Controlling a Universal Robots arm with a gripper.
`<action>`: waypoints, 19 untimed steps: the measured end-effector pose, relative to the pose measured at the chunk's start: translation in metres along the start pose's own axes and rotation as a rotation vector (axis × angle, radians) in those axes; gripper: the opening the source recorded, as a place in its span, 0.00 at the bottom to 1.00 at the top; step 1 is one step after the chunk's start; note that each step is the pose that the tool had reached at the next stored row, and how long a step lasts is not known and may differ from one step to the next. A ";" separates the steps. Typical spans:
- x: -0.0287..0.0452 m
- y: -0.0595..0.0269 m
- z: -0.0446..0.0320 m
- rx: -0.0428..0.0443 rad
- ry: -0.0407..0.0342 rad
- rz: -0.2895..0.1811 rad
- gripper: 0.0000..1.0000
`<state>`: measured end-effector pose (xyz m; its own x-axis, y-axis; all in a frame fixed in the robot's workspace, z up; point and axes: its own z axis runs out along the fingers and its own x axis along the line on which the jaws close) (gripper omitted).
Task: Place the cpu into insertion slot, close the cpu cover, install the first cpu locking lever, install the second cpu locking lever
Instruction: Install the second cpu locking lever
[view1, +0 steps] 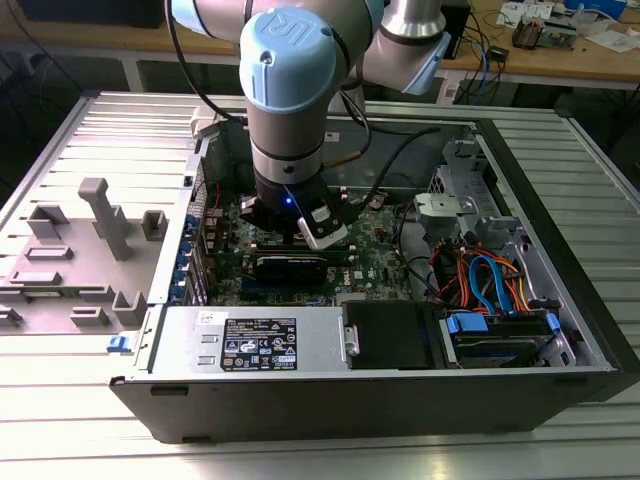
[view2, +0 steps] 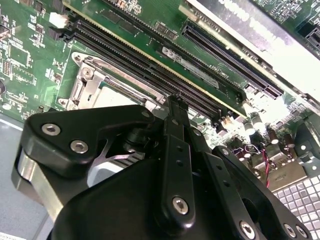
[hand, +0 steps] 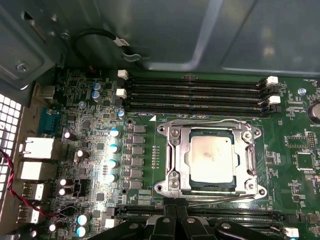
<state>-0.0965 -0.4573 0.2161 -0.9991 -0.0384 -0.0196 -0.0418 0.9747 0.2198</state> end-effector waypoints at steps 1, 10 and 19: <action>0.0000 -0.0003 0.0014 0.0000 0.0000 0.000 0.11; 0.0001 -0.0006 0.0028 -0.0001 0.0000 0.000 0.11; 0.0017 -0.0005 0.0027 -0.0001 0.0000 0.000 0.11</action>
<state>-0.0982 -0.4573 0.2133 -0.9991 -0.0384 -0.0197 -0.0418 0.9746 0.2199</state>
